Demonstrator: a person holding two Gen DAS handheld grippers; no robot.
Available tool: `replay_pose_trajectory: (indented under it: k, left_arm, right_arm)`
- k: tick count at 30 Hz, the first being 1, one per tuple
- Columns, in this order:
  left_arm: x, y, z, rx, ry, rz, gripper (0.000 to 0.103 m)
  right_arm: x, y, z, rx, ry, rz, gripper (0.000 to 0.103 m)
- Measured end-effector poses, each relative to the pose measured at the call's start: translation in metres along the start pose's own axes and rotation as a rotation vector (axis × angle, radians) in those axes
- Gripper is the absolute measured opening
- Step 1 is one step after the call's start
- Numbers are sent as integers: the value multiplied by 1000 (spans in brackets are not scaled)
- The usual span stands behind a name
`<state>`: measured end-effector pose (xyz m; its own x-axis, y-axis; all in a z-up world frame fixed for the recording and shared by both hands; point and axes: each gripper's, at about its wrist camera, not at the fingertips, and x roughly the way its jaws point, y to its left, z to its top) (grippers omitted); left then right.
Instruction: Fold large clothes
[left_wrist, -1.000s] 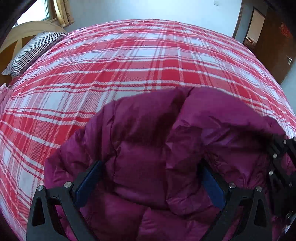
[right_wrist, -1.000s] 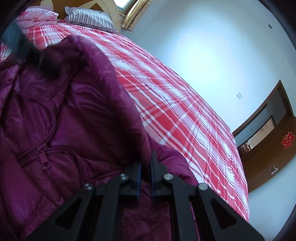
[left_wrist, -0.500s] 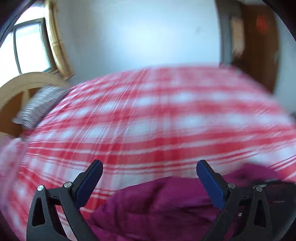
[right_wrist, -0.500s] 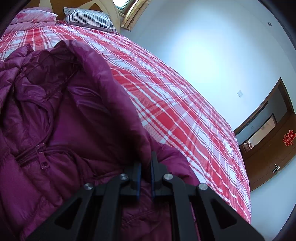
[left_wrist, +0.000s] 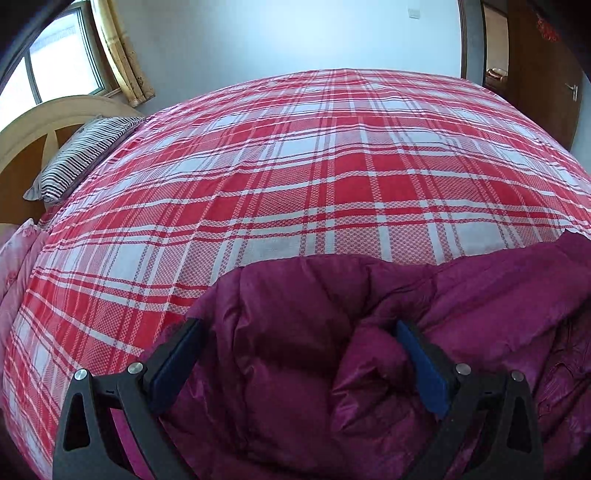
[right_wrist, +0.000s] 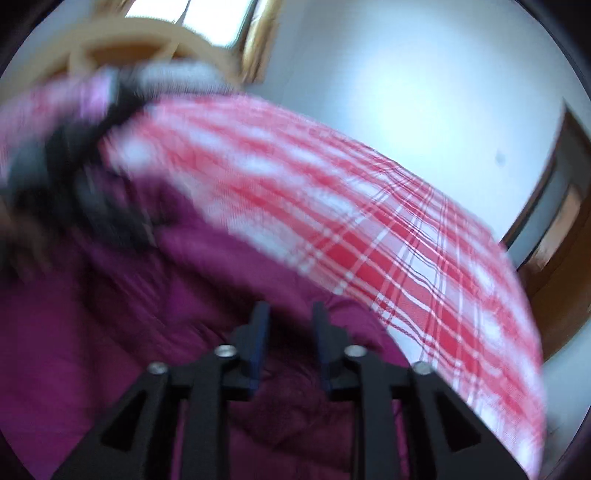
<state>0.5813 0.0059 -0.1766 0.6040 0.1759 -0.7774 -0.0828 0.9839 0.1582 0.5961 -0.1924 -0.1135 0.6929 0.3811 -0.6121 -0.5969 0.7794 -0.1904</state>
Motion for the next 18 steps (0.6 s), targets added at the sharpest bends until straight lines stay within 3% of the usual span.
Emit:
replay_pose_trajectory:
  k: [1,3,6,8,10,12,13,15,18]
  left_arm:
    - [-1,0,0,-2,-3,-1,101]
    - [1,0,1,-1,-8,5,101]
    - [-3,-1,1,8,-22,20,101]
    - [-15,4,3,-4,-33,25,101]
    - [-45,10,8,-36,-116,-20,101]
    - [-79,6,17,-50,-221,-91,101]
    - [-87,2,21,-52,-237,-139,101]
    - [-94,-14,31,-55,-215,-284,101]
    - [-74,-35,35,-37,-140,-331,101]
  right_arm:
    - [-13,-11,9,84,-25,-2,42]
    - [-20,-27,24,216,-19,-27,44]
    - [2,-44,36,376,62,-34,43]
    - [31,-42,27,391,147,-19,35]
    - [53,-31,7,359,232,-42,31]
    - [54,-22,-11,305,242,-56,29]
    - [52,-18,-17,280,222,-65,29]
    - [48,-19,-21,287,195,-56,29]
    - [50,-24,-20,316,194,-50,29]
